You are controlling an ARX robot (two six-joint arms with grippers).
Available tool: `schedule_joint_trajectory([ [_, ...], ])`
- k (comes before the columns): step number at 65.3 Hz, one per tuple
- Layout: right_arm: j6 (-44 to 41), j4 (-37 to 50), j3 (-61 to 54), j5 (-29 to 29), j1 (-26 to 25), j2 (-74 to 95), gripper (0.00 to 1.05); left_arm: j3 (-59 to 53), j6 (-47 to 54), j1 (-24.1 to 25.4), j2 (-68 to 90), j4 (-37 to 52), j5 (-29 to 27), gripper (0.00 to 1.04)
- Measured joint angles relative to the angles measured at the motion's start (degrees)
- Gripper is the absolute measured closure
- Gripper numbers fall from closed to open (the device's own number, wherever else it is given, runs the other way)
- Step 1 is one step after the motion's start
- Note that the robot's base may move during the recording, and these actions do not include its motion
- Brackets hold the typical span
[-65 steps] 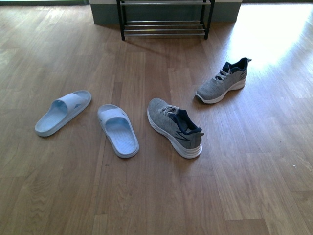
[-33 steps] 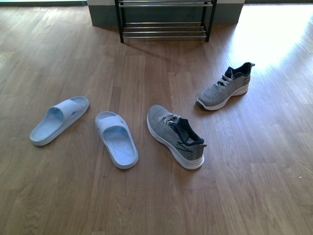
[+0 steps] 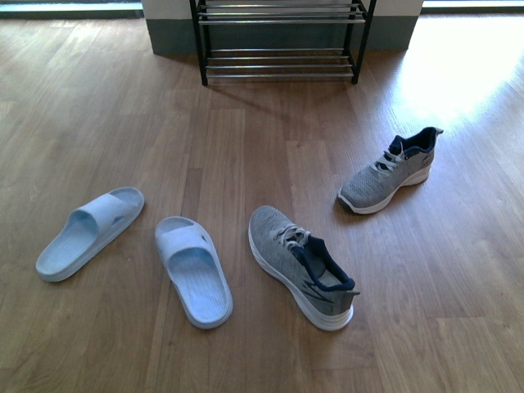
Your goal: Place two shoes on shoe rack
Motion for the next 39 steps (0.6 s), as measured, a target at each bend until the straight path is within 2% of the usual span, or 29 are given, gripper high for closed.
schedule_joint_trajectory([
  [39, 0.0, 0.0, 0.0, 0.0, 0.0, 0.0, 0.09, 0.0, 0.0, 0.0, 0.0, 0.0, 0.0, 0.09],
])
